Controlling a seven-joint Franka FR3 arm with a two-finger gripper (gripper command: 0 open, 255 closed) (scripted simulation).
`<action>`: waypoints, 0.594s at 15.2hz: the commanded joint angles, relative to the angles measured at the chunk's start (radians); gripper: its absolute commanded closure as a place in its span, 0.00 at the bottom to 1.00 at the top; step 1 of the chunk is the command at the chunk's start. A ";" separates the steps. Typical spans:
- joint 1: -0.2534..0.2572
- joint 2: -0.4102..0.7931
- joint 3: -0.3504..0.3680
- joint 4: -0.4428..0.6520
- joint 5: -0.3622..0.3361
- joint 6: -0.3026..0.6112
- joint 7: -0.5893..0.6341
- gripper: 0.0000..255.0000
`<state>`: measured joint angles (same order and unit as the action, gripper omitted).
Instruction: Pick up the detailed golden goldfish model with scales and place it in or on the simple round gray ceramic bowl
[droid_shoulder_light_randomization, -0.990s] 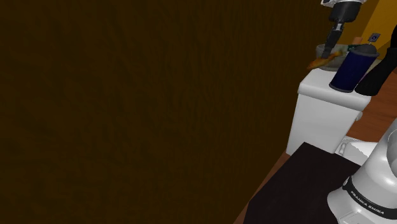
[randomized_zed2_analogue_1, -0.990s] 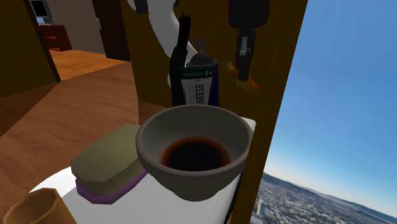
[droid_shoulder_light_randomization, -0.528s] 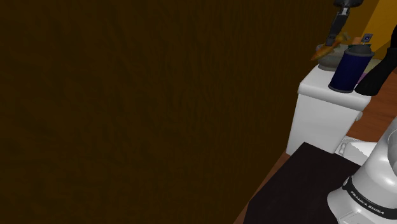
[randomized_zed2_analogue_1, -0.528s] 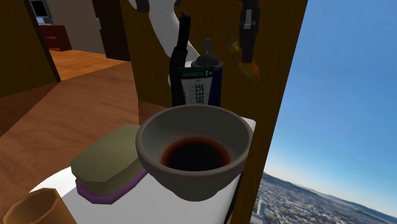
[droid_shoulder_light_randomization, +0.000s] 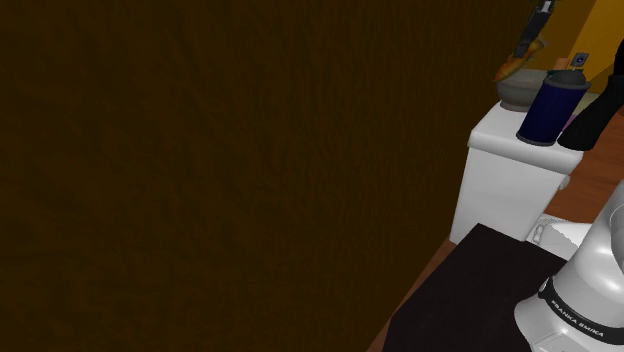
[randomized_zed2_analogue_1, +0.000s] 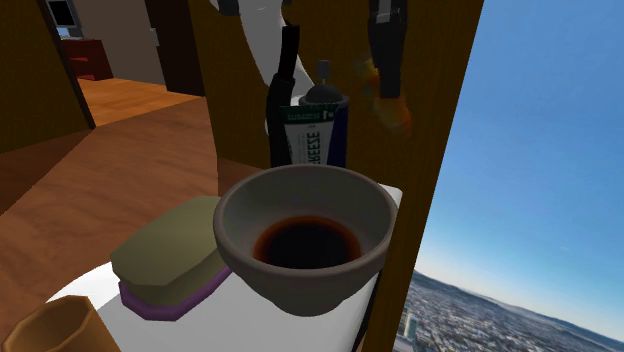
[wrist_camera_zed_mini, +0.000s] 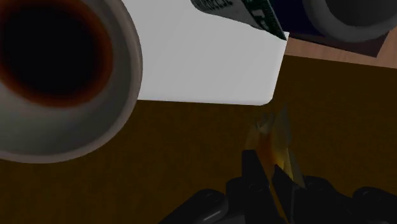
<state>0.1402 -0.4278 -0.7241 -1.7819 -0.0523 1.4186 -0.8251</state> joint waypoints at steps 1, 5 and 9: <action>0.013 0.071 -0.078 0.064 0.018 0.013 -0.070 1.00; 0.039 0.242 -0.258 0.203 0.109 -0.015 -0.236 1.00; -0.039 0.556 -0.466 0.387 0.360 -0.099 -0.489 1.00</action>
<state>0.1336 0.0169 -1.1283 -1.4556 0.2086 1.3493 -1.2201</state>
